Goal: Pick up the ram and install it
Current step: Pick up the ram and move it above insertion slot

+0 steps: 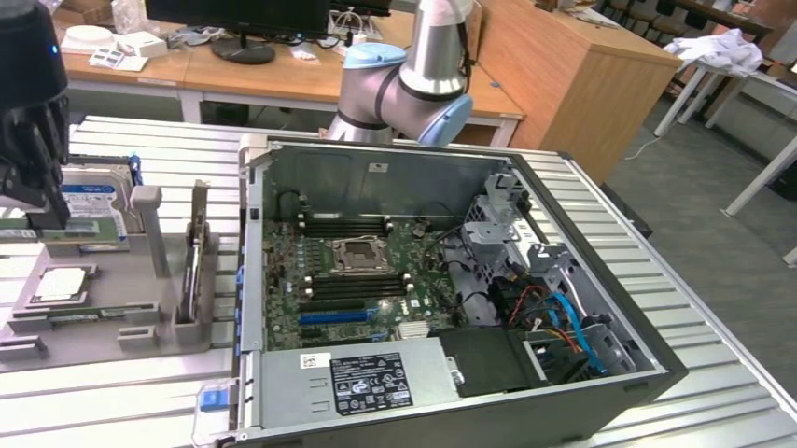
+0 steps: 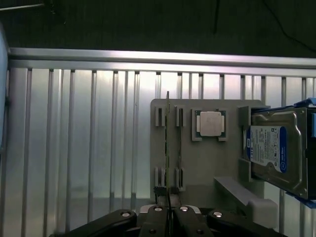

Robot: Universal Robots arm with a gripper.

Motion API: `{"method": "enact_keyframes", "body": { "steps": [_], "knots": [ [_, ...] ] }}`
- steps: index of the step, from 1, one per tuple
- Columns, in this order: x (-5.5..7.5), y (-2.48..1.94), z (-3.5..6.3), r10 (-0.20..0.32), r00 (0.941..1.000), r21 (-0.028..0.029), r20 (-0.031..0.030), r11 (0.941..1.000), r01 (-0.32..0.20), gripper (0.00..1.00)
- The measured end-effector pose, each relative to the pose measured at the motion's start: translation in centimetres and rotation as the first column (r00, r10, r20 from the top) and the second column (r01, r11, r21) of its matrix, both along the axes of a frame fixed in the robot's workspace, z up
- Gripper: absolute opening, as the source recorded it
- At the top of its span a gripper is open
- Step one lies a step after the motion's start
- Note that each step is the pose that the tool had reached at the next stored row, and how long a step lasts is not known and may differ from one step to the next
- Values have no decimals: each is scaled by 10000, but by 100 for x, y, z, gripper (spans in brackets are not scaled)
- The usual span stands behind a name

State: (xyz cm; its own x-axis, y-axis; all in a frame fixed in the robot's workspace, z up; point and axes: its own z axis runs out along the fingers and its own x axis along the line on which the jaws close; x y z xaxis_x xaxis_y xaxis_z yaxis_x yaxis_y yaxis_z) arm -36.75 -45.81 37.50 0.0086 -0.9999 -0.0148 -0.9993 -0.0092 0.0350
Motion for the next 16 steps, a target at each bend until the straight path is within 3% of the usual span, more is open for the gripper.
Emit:
{"method": "enact_keyframes", "body": {
  "steps": [16],
  "knots": [
    [0, 0, 315, 0, 10000, 0, 0, 10000, 0, 12]
  ]
}}
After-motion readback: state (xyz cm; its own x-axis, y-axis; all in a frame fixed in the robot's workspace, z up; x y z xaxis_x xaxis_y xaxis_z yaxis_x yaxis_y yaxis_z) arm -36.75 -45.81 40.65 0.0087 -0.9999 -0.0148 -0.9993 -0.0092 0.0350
